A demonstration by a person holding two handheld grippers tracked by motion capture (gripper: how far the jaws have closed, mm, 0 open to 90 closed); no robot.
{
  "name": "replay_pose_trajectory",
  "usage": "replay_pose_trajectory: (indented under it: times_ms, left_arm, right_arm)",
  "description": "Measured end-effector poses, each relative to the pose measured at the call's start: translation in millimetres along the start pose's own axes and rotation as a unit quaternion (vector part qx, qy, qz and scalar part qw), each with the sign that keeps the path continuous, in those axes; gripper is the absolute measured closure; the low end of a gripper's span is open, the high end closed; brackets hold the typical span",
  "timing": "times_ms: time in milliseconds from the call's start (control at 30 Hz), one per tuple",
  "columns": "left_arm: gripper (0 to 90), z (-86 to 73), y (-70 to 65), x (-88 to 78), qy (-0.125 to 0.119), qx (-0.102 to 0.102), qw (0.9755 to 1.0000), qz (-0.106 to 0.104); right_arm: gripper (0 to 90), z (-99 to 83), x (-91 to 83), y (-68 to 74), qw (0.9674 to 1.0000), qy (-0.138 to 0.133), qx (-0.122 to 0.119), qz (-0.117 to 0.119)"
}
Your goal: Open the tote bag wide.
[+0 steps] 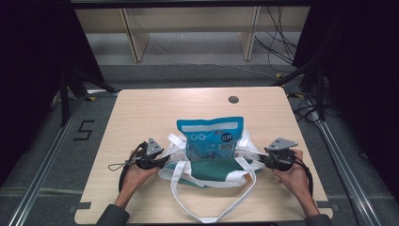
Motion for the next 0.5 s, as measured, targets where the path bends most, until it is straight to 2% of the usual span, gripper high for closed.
replay_pose_trajectory:
  times_ms: [33,100,133,167,200,233,267,300,333,367,400,433,500]
  left_arm:
    - [53.7,0.8,1.2,-0.6,-0.009,-0.009,0.9999,0.002]
    - [47.1,5.6,5.0,-5.0,-0.022,-0.024,0.9995,-0.002]
    - [47.4,9.5,7.4,-7.6,-0.023,-0.010,0.9997,-0.005]
    - [46.3,13.3,7.0,-9.9,-0.024,-0.008,0.9997,-0.006]
    - [43.7,18.0,5.8,-12.9,-0.031,-0.008,0.9994,-0.011]
    - [42.8,24.8,3.2,-16.0,-0.051,-0.010,0.9985,-0.020]
    - [40.7,29.2,0.5,-17.5,-0.058,-0.016,0.9980,-0.021]
    - [38.2,34.9,0.1,-20.9,-0.054,-0.003,0.9983,-0.020]
    - [37.4,40.7,-3.3,-21.7,-0.064,-0.010,0.9977,-0.022]
    - [37.7,45.6,-5.4,-21.8,-0.068,-0.008,0.9974,-0.023]
    - [38.2,49.9,-7.3,-21.3,-0.069,0.003,0.9972,-0.027]
    - [38.9,53.0,-10.2,-19.9,-0.071,0.005,0.9968,-0.036]
    - [39.4,57.7,-15.6,-14.0,-0.075,-0.004,0.9961,-0.045]
  right_arm:
    - [58.9,5.7,-5.9,-3.2,0.9997,-0.023,0.007,-0.002]
    - [55.6,16.1,-18.1,-5.4,0.9986,-0.049,0.022,0.000]
    - [54.5,22.5,-25.2,-2.8,0.9976,-0.059,0.037,0.003]
    - [53.2,29.5,-31.8,-0.2,0.9967,-0.066,0.045,0.016]
    - [53.0,36.2,-38.1,1.6,0.9962,-0.071,0.042,0.027]
    - [52.6,43.1,-43.1,5.1,0.9949,-0.087,0.038,0.033]
    - [52.5,51.3,-49.5,13.0,0.9929,-0.099,0.048,0.046]
    - [52.4,56.2,-51.7,15.9,0.9915,-0.109,0.042,0.056]
    - [52.1,61.5,-55.1,23.2,0.9903,-0.114,0.045,0.066]
    - [52.1,66.4,-55.6,28.3,0.9887,-0.125,0.031,0.077]
    - [52.0,69.8,-56.4,35.1,0.9875,-0.122,0.030,0.095]
    - [51.8,73.2,-54.5,40.0,0.9853,-0.132,0.022,0.106]
    - [50.5,76.5,-50.5,52.3,0.9832,-0.126,0.014,0.131]
Point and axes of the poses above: each handheld gripper's, and its own axes: x roughly forward along the jaws, z roughly out of its top, y roughly to its left, the point moved 3 cm from there along x, roughly forward along the jaws, and after that the axes turned 10 degrees about -y, right-handed, at the moved point
